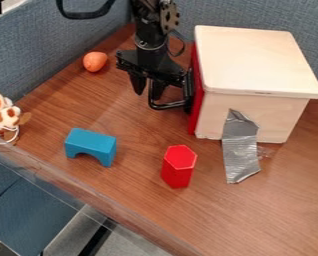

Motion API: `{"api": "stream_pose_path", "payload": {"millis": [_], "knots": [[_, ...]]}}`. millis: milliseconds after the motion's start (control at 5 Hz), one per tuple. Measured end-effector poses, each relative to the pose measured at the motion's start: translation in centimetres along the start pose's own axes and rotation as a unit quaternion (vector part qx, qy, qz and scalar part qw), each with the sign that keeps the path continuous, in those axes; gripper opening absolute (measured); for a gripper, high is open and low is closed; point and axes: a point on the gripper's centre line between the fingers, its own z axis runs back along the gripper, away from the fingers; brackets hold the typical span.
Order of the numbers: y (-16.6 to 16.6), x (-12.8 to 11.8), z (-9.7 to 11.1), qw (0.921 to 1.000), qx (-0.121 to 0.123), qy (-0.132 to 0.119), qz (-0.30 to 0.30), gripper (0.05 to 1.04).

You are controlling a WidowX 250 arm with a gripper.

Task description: Open the drawer.

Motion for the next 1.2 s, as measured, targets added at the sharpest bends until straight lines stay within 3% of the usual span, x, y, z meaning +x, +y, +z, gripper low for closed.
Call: {"api": "stream_pose_path", "payload": {"millis": [200, 1200], "knots": [[0.0, -0.1, -0.1, 0.9999, 0.0, -0.002, 0.013, 0.217], [2.5, -1.9, 0.3, 0.9994, 0.017, 0.01, 0.028, 0.196]]}}
